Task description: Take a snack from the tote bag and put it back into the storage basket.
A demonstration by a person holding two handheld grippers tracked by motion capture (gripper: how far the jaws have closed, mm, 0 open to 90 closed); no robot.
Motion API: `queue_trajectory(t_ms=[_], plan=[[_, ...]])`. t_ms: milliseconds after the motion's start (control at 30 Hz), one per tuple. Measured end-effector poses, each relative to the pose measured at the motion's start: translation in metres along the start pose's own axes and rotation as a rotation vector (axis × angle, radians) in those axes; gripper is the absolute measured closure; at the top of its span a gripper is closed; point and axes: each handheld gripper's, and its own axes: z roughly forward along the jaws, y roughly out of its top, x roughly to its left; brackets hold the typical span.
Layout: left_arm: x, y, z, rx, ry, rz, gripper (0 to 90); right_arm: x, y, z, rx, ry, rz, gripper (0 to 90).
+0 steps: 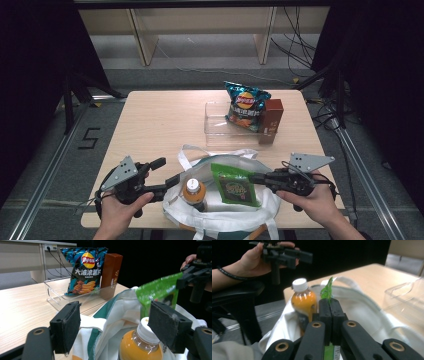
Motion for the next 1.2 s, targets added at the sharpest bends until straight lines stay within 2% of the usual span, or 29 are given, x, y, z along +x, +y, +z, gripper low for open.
queue_trajectory(t_ms=[100,133,167,200,300,367,400,433,500,533,567,633,667,700,833,933,1033,1100,1200], plan=[[0.000,0.000,0.000,-0.012,-0.008,0.001,25.2,0.000,0.004,-0.002,-0.024,-0.011,-0.029,90.0],[0.000,0.001,-0.001,0.000,0.005,-0.002,25.2,0.001,0.006,-0.003,-0.031,-0.003,-0.030,90.0],[0.000,0.001,-0.001,-0.003,0.005,-0.002,25.2,0.001,0.008,-0.004,-0.031,-0.013,-0.051,90.0],[0.000,0.001,-0.001,-0.003,0.005,-0.002,25.2,0.003,0.009,-0.005,-0.047,-0.015,-0.039,90.0],[0.000,0.000,0.000,-0.003,-0.002,-0.003,25.2,0.001,0.016,-0.009,-0.068,-0.021,-0.085,90.0],[0.000,0.000,0.000,0.002,0.002,-0.012,25.3,0.001,0.021,-0.011,-0.094,-0.026,-0.076,90.0],[0.000,0.000,0.000,0.002,0.003,-0.010,25.3,0.000,0.023,-0.013,-0.101,-0.019,-0.094,90.0],[0.000,0.001,0.001,0.000,-0.001,-0.002,25.3,0.001,0.025,-0.015,-0.106,-0.038,-0.072,90.0],[0.000,0.001,0.001,0.000,0.003,-0.007,25.3,-0.002,0.030,-0.018,-0.123,-0.042,-0.095,90.0],[0.000,0.001,0.001,-0.001,0.003,-0.008,25.3,-0.002,0.032,-0.019,-0.138,-0.055,-0.080,90.0],[0.000,0.001,0.001,-0.002,0.002,-0.013,25.3,-0.002,0.034,-0.021,-0.130,-0.050,-0.079,90.0],[0.000,0.001,0.000,0.001,0.006,-0.011,25.3,-0.005,0.039,-0.023,-0.151,-0.067,-0.114,90.0],[0.000,0.001,0.000,0.000,0.001,-0.001,25.3,-0.004,0.041,-0.023,-0.151,-0.061,-0.107,90.0],[0.000,0.001,0.000,0.000,0.003,-0.004,25.3,-0.004,0.042,-0.023,-0.161,-0.080,-0.107,90.0],[0.001,0.001,0.001,-0.003,0.003,-0.005,25.2,-0.006,0.050,-0.028,-0.174,-0.085,-0.132,90.0],[0.001,0.001,0.000,-0.001,0.002,-0.005,25.3,-0.007,0.055,-0.028,-0.192,-0.118,-0.155,90.0],[0.002,0.000,0.001,-0.014,-0.008,0.001,25.3,-0.009,0.060,-0.029,-0.203,-0.114,-0.156,90.0],[0.000,0.001,-0.001,-0.001,0.007,-0.015,25.2,-0.010,0.064,-0.030,-0.216,-0.122,-0.157,90.0],[0.001,0.001,-0.001,-0.003,0.006,-0.005,25.3,-0.012,0.070,-0.031,-0.239,-0.133,-0.169,90.0]])
